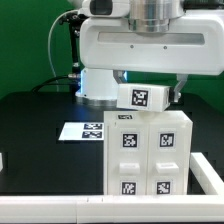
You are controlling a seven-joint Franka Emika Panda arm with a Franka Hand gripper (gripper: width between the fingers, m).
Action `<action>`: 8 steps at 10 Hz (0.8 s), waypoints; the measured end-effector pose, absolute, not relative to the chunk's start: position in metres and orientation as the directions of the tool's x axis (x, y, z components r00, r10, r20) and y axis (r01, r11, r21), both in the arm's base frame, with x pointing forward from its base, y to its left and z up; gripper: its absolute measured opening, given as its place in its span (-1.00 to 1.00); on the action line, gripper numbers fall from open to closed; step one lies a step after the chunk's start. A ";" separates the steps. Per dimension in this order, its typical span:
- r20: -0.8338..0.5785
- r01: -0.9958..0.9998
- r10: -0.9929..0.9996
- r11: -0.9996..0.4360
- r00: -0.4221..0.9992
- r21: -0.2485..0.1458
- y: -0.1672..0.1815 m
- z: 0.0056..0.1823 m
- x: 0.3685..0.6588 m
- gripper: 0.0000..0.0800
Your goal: Assemble cabinet
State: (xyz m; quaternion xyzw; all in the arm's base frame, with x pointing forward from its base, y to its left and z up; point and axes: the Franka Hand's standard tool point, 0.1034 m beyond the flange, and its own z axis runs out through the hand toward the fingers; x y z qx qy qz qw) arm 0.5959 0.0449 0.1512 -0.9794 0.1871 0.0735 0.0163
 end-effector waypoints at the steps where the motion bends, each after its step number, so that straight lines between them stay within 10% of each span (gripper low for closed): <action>1: -0.158 -0.396 -0.390 -0.918 0.907 -0.002 0.045 0.150 0.595 0.40; 8: -0.163 -0.408 -0.403 -0.913 0.900 0.004 0.045 0.150 0.595 0.54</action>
Offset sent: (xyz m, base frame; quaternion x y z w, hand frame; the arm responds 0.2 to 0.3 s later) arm 0.0000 0.0000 0.0000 0.0000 0.0000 0.0000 1.0000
